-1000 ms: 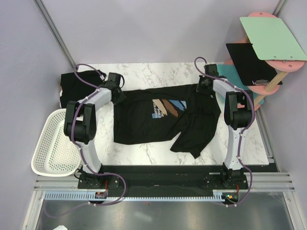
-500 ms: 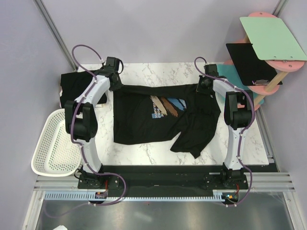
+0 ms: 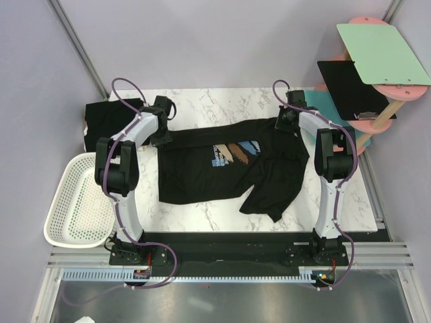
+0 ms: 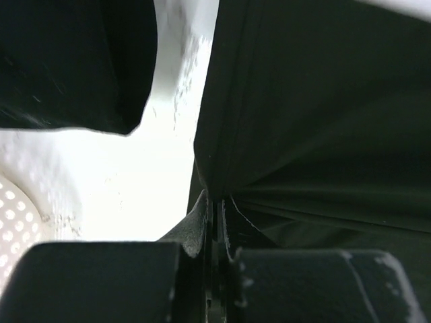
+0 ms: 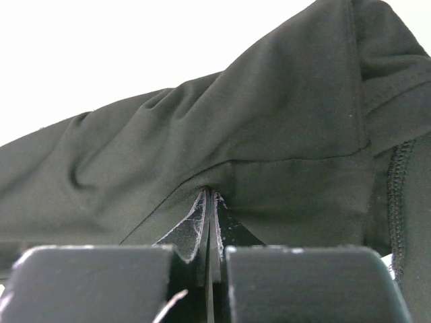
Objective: Fold and stack the t-shirts
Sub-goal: Fold the flattened tshirt in 1/3 of the way
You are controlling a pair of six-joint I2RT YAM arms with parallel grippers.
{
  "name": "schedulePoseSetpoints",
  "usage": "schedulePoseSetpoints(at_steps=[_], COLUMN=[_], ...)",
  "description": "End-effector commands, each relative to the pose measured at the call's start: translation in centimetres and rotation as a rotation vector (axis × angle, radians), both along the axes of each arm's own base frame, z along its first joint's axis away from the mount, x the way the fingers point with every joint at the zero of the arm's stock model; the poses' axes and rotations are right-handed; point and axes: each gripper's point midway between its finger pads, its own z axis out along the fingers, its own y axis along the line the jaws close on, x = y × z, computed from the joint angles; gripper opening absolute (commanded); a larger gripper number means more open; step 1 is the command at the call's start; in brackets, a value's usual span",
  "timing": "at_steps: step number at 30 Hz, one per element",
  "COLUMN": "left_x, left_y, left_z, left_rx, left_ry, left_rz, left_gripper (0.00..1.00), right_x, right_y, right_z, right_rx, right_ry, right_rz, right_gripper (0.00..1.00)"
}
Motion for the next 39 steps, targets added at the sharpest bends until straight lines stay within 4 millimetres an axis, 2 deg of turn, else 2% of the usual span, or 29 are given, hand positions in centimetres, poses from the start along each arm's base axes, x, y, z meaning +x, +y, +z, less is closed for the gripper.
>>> schedulePoseSetpoints(at_steps=[1,2,4,5,6,8,10,14,17,19,20,21,22,23,24,25,27,28,30,31,33,39], left_x=[-3.0,-3.8,-4.8,-5.5,-5.7,-6.1,-5.7,-4.0,-2.3,-0.9,-0.4,-0.1,0.6,0.8,1.0,1.3,2.1,2.7,3.2,3.6,3.7,4.1], left_y=[0.7,0.9,0.9,0.8,1.1,1.4,1.3,0.2,-1.0,-1.7,-2.0,-2.2,-2.2,-2.2,-2.3,-2.4,-2.6,-2.8,-3.2,-3.3,-3.6,-4.3], left_z=[-1.5,-2.0,-2.2,-2.6,-1.8,-1.2,0.2,2.9,4.7,6.0,5.8,5.9,6.4,6.1,6.1,6.2,4.8,5.0,2.9,2.8,1.2,-0.8], left_rx=[0.028,0.03,0.024,0.019,0.032,0.067,0.067,0.062,0.045,0.033,0.042,0.044,0.048,0.052,0.05,0.047,0.056,0.054,0.057,0.056,0.053,0.01], left_ry=[0.082,0.098,0.112,0.122,0.098,0.068,0.022,-0.077,-0.141,-0.182,-0.177,-0.179,-0.193,-0.185,-0.187,-0.193,-0.165,-0.166,-0.115,-0.11,-0.072,-0.03], left_rz=[0.039,0.058,0.075,0.089,0.103,0.126,0.125,0.1,0.075,0.061,0.047,0.041,0.041,0.039,0.041,0.038,0.029,0.018,0.01,0.009,0.002,-0.004], left_gripper=[0.02,0.04,0.18,0.34,0.59,0.82,0.86,0.85,0.8,0.68,0.6,0.44,0.4,0.28,0.02,0.02,0.02,0.02,0.02,0.02,0.02,0.02], right_x=[-2.5,-2.5,-2.4,-2.4,-2.5,-2.5,-2.3,-2.3,-2.4,-2.4,-2.3,-2.3,-2.2,-2.2,-2.2,-2.2,-2.4,-2.3,-2.5,-2.6,-2.6,-2.6], right_y=[-0.1,0.0,0.0,0.0,0.0,0.1,0.1,0.1,0.1,0.1,0.2,0.2,0.1,0.2,0.2,0.2,0.3,0.2,0.2,0.1,0.0,-0.1], right_z=[-4.0,-4.0,-3.9,-3.9,-3.8,-3.5,-2.9,-1.6,-0.1,1.2,1.6,1.9,2.4,2.5,2.6,2.6,2.3,2.0,1.6,1.3,1.0,0.2], right_rx=[-0.013,-0.012,-0.008,-0.008,-0.007,-0.004,-0.003,0.001,0.004,0.006,0.005,0.005,0.007,0.006,0.006,0.005,0.004,0.004,0.005,0.002,-0.001,-0.008], right_ry=[0.12,0.12,0.117,0.117,0.119,0.113,0.101,0.078,0.053,0.03,0.022,0.019,0.01,0.011,0.011,0.01,0.02,0.023,0.038,0.043,0.05,0.063], right_rz=[0.008,0.008,0.007,0.009,0.008,0.011,0.012,0.017,0.02,0.02,0.02,0.02,0.018,0.02,0.02,0.022,0.023,0.022,0.019,0.018,0.014,0.011], right_gripper=[0.01,0.01,0.01,0.01,0.01,0.01,0.01,0.01,0.01,0.01,0.02,0.02,0.02,0.02,0.02,0.02,0.02,0.02,0.02,0.02,0.02,0.01])
